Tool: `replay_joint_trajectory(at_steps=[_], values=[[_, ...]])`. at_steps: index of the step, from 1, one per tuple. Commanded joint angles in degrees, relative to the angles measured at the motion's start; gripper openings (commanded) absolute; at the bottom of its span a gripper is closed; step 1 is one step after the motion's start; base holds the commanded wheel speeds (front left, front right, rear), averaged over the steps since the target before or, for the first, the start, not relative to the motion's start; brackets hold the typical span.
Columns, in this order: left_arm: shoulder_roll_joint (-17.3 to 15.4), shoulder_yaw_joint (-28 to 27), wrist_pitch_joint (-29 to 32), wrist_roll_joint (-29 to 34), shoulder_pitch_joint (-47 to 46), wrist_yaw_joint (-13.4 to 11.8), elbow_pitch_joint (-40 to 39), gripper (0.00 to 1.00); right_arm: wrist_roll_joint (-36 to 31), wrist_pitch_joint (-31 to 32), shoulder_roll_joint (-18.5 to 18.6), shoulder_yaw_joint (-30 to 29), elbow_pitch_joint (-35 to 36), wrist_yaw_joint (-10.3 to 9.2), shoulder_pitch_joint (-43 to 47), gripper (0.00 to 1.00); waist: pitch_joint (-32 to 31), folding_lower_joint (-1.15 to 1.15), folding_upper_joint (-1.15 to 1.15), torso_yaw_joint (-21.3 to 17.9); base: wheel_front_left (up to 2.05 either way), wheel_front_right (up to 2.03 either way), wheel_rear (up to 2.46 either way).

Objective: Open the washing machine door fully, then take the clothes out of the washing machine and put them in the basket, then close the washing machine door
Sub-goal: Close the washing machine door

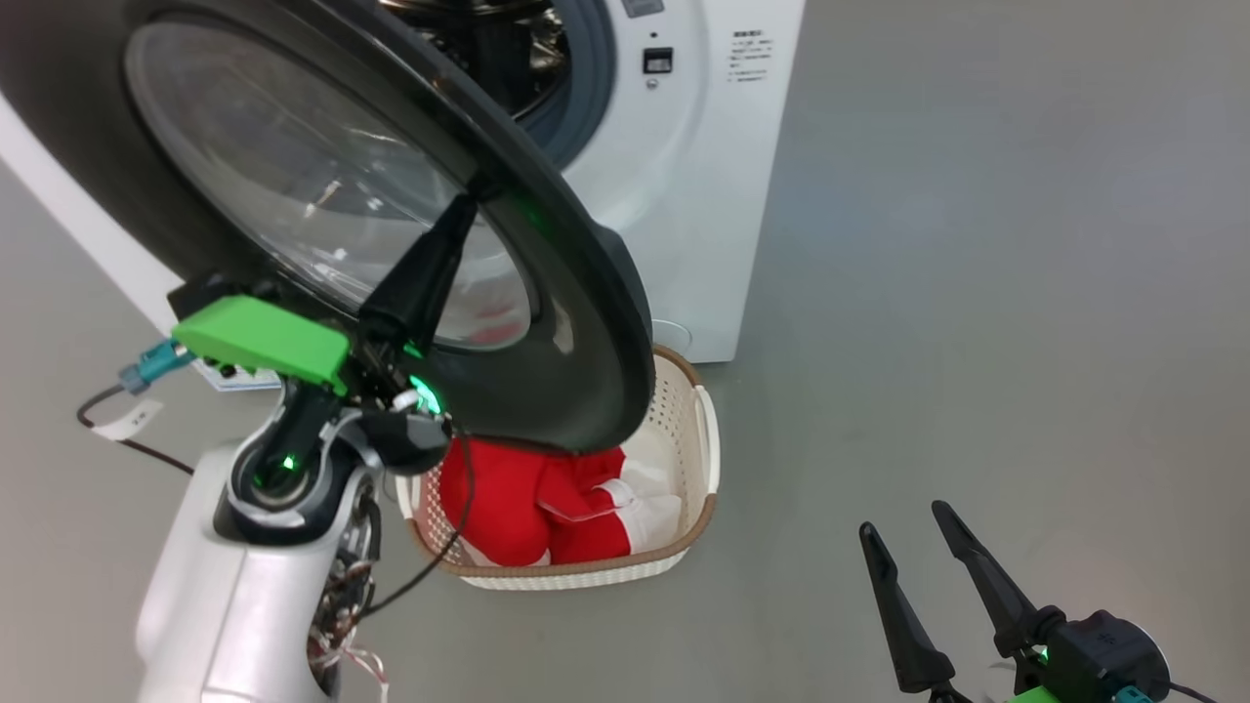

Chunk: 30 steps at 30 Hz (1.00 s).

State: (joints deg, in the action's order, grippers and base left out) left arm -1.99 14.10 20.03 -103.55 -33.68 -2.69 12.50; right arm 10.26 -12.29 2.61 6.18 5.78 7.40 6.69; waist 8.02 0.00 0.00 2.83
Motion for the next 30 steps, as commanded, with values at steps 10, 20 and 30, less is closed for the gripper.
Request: replay_joint_trajectory(at_steps=[10, 20, 30], values=[[-0.9, -1.9, -2.8, -1.0, -7.9, 3.2, 3.5, 0.0, -0.2, -0.9, 0.3, 1.4, 1.3, 0.09, -2.8, 1.0, 2.6, 0.0, 0.0, -4.3, 0.0, 0.0, 0.0], [-0.9, -2.3, -3.1, -1.6, -14.3, 5.9, 11.6, 0.0, -0.2, -1.3, 0.3, 1.5, 1.2, 0.09, -4.1, 1.0, 5.1, 0.0, 0.0, -7.1, 0.0, 0.0, 0.0], [-1.3, -4.1, -3.6, -1.3, -17.8, 8.1, 17.2, 0.0, -0.5, -1.6, 0.3, 1.5, 1.3, 0.09, -4.4, 1.0, 6.2, 0.0, 0.0, -9.3, 0.0, 0.0, 0.0]])
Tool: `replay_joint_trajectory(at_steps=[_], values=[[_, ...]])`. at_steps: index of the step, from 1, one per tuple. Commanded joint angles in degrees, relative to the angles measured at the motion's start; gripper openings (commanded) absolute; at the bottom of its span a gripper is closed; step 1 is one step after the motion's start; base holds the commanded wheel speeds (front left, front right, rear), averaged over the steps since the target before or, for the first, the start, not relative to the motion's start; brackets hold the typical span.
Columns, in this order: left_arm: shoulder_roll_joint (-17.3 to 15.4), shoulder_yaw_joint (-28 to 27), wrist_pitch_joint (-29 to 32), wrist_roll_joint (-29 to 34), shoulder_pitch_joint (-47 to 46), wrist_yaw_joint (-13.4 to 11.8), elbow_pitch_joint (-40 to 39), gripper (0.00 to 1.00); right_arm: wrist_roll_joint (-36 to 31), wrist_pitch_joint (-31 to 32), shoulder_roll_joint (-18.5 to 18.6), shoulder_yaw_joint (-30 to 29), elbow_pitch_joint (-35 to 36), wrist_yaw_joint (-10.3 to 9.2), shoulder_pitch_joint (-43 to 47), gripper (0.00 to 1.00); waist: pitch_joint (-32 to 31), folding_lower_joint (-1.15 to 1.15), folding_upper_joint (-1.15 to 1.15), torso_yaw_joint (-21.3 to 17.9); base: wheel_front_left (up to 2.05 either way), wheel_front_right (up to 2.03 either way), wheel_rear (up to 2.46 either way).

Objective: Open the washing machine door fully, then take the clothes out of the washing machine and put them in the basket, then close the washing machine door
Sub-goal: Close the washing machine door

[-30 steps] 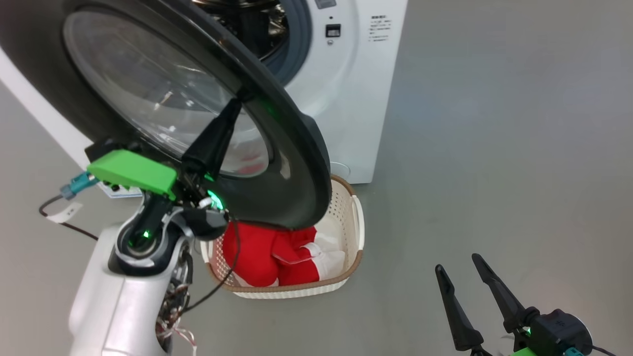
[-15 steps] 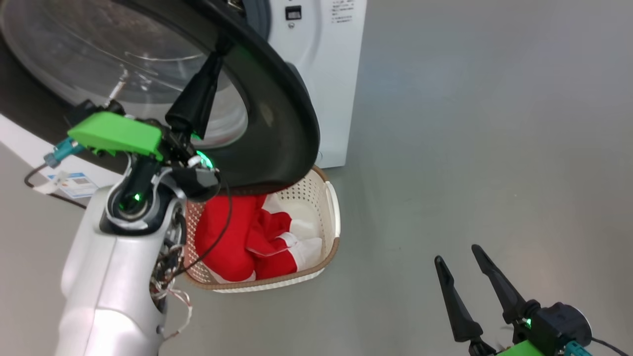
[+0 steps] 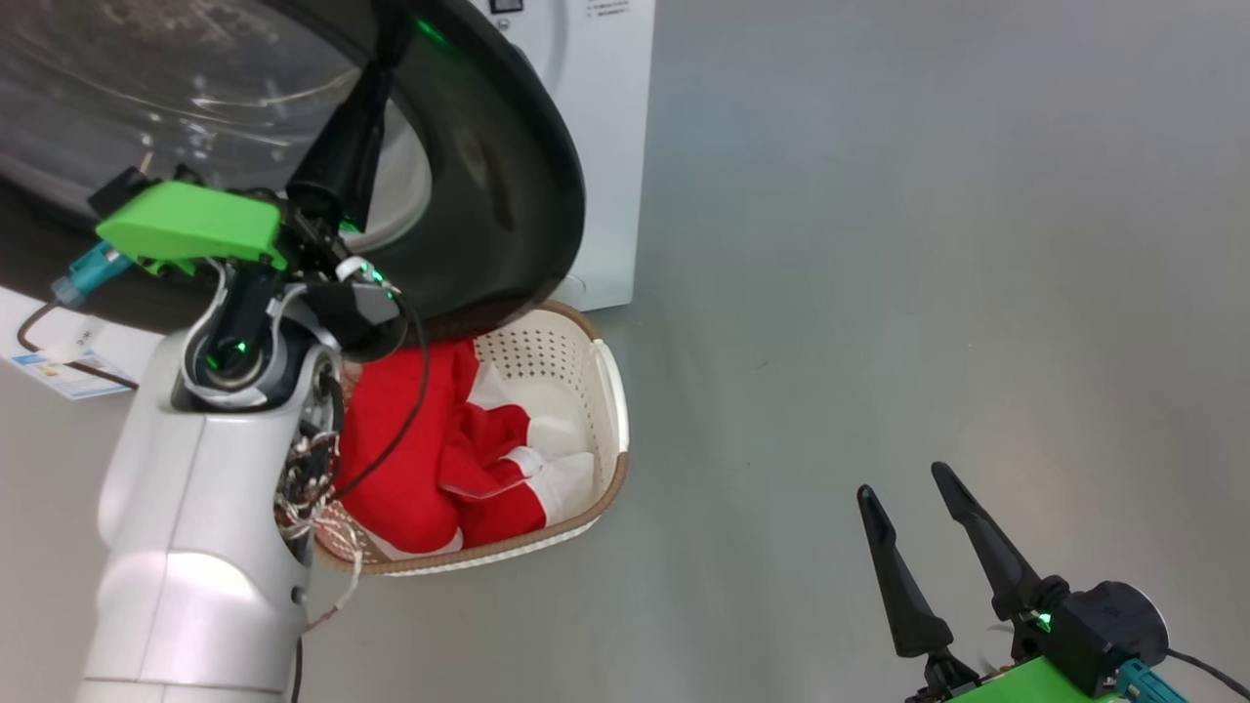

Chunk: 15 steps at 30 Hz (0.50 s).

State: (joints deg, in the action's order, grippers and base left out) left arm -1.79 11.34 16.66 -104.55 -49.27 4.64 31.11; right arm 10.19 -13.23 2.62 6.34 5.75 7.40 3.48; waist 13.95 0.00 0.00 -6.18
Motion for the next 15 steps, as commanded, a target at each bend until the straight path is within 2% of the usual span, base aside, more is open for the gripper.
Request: replay_joint_trajectory(at_steps=[1, 15], values=[[-1.5, -1.5, -0.3, -0.3, -2.4, 1.0, -1.1, 0.0, -0.5, -0.7, 0.3, 1.3, 1.3, 0.09, -1.2, 1.0, 0.3, 0.0, 0.0, -0.5, 0.0, 0.0, 0.0], [-1.8, -3.6, -1.1, 0.7, -4.0, 2.6, 1.6, 0.0, -1.0, -0.1, 0.3, 1.4, 1.6, 0.09, -1.4, 1.0, 0.0, 0.0, 0.0, -3.0, 0.0, 0.0, 0.0]])
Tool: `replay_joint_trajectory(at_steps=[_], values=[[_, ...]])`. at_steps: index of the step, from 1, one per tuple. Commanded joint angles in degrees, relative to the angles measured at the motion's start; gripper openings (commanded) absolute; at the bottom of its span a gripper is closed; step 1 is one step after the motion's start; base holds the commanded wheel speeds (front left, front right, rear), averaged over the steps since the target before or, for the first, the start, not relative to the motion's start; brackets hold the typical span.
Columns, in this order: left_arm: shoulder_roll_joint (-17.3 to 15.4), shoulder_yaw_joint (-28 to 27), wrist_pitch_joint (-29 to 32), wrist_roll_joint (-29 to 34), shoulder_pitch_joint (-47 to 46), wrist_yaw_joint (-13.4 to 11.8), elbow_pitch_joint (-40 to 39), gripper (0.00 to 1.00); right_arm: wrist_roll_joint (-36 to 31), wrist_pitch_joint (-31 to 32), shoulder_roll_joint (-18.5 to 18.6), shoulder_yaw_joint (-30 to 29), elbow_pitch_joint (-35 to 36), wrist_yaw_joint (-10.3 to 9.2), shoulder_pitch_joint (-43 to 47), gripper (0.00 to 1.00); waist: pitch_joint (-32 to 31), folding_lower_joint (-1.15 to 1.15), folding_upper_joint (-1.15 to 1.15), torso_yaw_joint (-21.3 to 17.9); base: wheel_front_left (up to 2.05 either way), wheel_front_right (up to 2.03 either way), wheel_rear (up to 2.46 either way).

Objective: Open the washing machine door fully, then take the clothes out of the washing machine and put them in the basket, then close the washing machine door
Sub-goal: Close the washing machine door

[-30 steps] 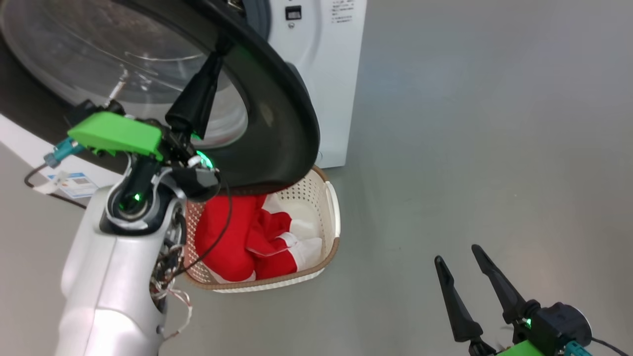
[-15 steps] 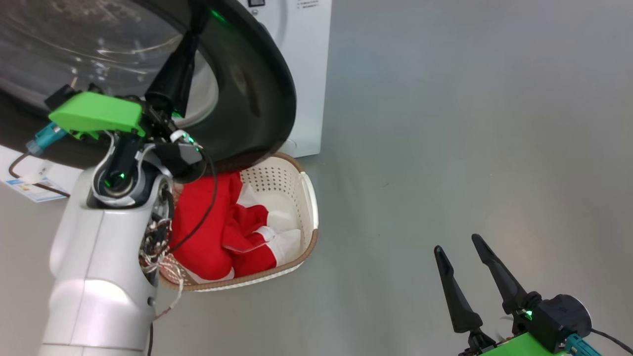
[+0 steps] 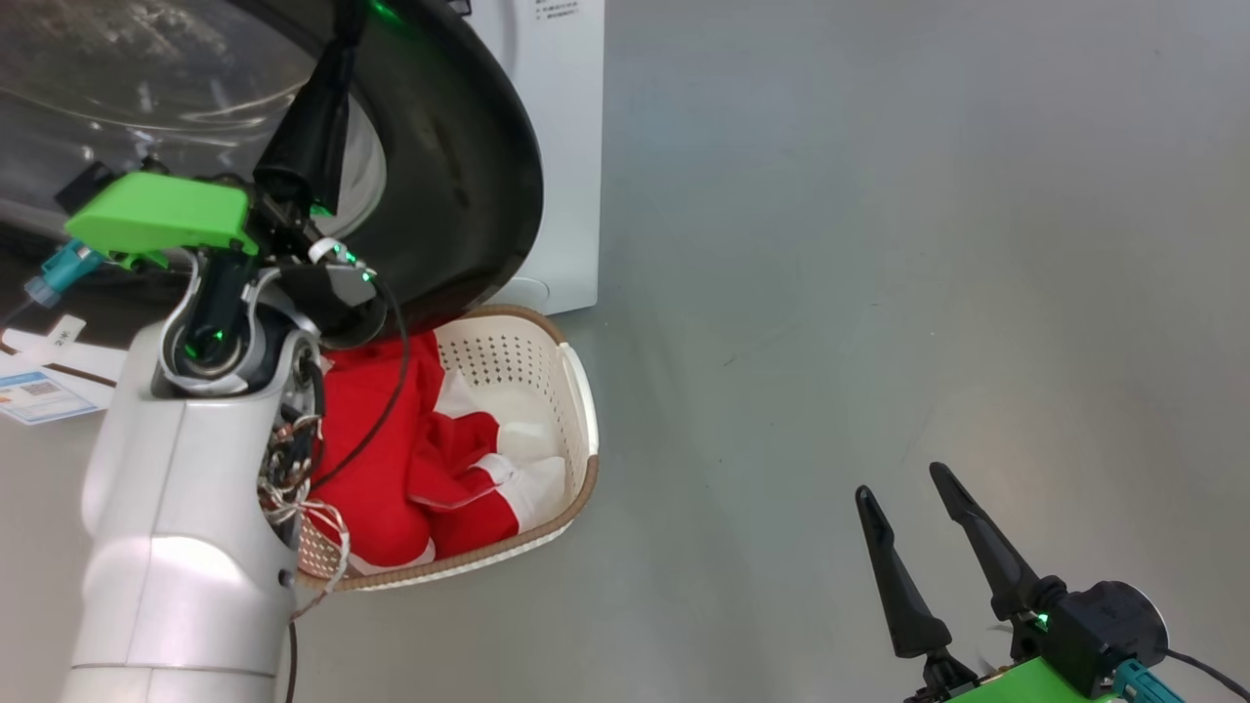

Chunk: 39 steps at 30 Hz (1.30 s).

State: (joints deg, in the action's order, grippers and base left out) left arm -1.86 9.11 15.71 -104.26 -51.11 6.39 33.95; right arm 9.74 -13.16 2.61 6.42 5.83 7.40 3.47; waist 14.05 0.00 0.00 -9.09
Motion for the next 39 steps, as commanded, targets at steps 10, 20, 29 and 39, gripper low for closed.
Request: replay_joint_trajectory(at_steps=[10, 20, 29, 39], values=[[-1.6, -0.6, 0.0, 2.1, 1.1, 1.1, -3.3, 0.0, -0.1, -0.3, 0.3, 0.7, 1.5, 0.09, -0.7, 1.0, -1.0, 0.0, 0.0, 1.1, 0.0, 0.0, 0.0], [-4.0, 0.2, -0.9, 4.7, 12.9, -0.9, -15.0, 0.0, 0.8, -0.7, 0.3, 0.9, 1.0, 0.09, 0.2, 1.0, -3.4, 0.0, 0.0, 3.6, 0.0, 0.0, 0.0], [-6.6, 0.4, -4.3, 8.4, 22.8, -6.2, -28.7, 0.79, 1.5, -0.9, 0.3, 0.8, 0.5, 0.09, 1.2, 1.0, -5.5, 0.0, 0.0, 5.1, 0.0, 0.0, 0.0], [-6.0, -2.3, -12.5, 11.9, 32.9, -12.8, -40.9, 1.0, 2.3, -1.2, 0.3, 0.7, 0.1, 0.09, 2.1, 1.0, -8.0, 0.0, 0.0, 6.0, 0.0, 0.0, 0.0]])
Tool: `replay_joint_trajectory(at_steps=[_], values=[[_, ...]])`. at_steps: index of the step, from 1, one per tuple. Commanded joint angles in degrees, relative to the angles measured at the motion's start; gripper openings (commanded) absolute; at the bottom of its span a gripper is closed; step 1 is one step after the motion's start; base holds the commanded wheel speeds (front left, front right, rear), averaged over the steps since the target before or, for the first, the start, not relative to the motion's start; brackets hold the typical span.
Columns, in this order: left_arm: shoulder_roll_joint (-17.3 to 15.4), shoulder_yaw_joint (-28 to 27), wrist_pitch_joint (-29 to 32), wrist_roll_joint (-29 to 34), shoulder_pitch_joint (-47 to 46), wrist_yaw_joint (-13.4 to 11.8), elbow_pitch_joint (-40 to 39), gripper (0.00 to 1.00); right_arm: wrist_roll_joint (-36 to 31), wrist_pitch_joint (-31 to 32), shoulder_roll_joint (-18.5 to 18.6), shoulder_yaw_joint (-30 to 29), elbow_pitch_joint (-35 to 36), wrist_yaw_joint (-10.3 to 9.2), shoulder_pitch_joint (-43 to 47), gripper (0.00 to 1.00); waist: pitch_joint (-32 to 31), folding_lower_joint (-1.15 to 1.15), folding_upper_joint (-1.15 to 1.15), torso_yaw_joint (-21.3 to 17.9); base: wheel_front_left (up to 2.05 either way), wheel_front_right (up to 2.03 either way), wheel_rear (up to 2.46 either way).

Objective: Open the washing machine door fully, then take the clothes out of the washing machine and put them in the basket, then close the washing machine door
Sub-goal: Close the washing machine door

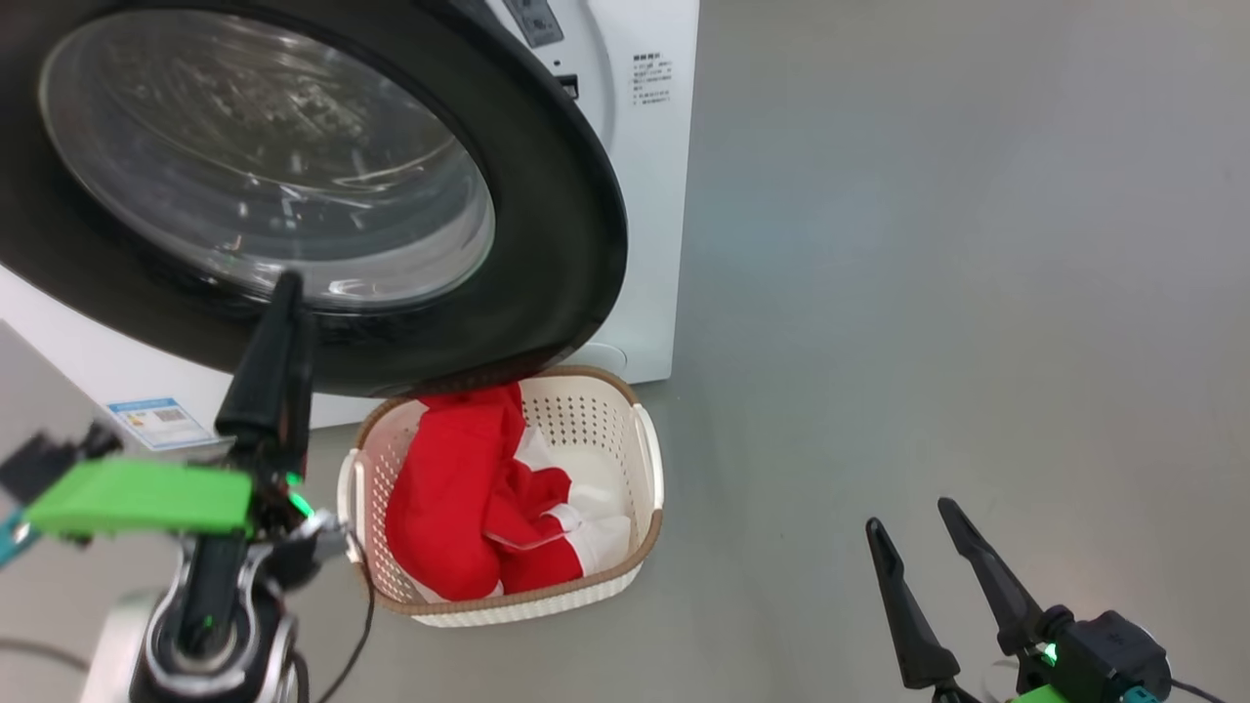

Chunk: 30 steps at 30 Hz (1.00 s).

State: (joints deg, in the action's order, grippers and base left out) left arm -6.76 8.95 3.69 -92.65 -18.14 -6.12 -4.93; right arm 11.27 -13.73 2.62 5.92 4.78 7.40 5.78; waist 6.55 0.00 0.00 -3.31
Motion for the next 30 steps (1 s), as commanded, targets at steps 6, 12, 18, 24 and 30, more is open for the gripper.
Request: replay_joint_trajectory(at_steps=[6, 12, 18, 24, 30], values=[[-0.6, -3.5, -3.5, 1.2, 6.5, -1.7, -7.7, 1.0, 1.2, -0.7, 0.3, 0.9, 0.9, 0.09, 0.3, 1.0, -2.1, 0.0, 0.0, 1.1, 0.0, 0.0, 0.0], [-2.2, -2.2, -7.8, 9.0, 12.2, -2.4, -12.0, 1.0, 1.4, -0.9, 0.3, 0.9, 0.7, 0.09, 0.7, 1.0, -3.6, 0.0, 0.0, 2.2, 0.0, 0.0, 0.0], [-4.5, 1.0, -13.3, 20.4, 15.9, -1.6, -14.0, 1.0, 1.4, -0.9, 0.3, 0.8, 0.6, 0.09, 1.2, 1.0, -5.0, 0.0, 0.0, 3.2, 0.0, 0.0, 0.0], [-8.4, 2.8, -16.9, 34.4, 18.0, -3.2, -12.3, 1.0, 1.5, -0.9, 0.3, 0.9, 0.5, 0.09, 1.7, 1.0, -5.9, 0.0, 0.0, 3.8, 0.0, 0.0, 0.0], [-12.5, 6.9, -18.1, 51.0, 19.2, -6.9, -10.8, 1.0, 1.4, -0.9, 0.3, 0.9, 0.6, 0.09, 2.2, 1.0, -6.6, 0.0, 0.0, 3.9, 0.0, 0.0, 0.0]])
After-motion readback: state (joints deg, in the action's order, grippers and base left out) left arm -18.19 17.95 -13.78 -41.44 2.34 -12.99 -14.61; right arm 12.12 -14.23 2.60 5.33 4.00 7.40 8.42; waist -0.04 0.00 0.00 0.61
